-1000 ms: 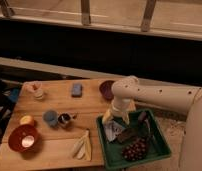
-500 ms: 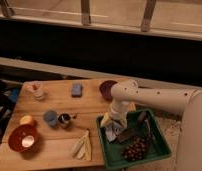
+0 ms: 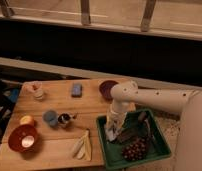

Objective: Place towel in plastic cup

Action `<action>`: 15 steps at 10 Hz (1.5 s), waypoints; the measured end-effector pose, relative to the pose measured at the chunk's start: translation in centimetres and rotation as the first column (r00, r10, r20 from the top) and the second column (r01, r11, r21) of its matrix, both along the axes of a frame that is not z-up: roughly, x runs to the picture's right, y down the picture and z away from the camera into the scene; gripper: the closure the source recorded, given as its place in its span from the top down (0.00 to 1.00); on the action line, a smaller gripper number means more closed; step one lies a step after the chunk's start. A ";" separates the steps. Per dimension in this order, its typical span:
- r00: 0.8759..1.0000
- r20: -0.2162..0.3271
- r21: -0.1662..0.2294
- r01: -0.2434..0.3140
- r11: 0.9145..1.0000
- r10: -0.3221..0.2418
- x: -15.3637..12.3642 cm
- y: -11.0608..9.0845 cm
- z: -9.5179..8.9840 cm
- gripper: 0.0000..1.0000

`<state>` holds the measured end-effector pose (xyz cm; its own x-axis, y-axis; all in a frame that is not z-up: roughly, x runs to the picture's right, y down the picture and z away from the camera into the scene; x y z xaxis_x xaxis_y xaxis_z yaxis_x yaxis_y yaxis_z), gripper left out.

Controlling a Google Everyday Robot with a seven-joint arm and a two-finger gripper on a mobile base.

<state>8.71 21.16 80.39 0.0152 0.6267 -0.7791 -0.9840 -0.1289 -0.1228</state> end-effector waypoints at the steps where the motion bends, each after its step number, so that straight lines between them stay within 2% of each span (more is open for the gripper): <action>1: 1.000 0.002 0.001 -0.014 1.000 0.014 -0.2 -0.1 0.0 0.21; 3: 0.999 0.008 0.010 -0.047 0.999 0.047 0.2 -0.3 -0.1 0.02; 5: 0.998 0.013 0.044 -0.064 0.997 0.063 0.0 -1.9 -0.7 0.00; 7: 0.998 0.009 0.117 -0.065 0.991 0.064 0.1 -5.4 -2.5 0.00; 9: 0.998 0.007 0.208 -0.059 0.976 0.059 -0.2 -10.2 -4.8 0.00; 12: 0.999 0.033 0.348 -0.030 0.937 0.020 -3.0 -18.1 -7.9 0.00; 13: 0.998 0.059 0.381 -0.035 0.924 0.013 -5.0 -20.2 -8.4 0.00; 14: 0.995 0.100 0.397 -0.042 0.917 0.002 -7.4 -21.8 -8.6 0.00; 15: 0.992 0.124 0.401 -0.045 0.915 -0.006 -8.8 -22.3 -8.7 0.00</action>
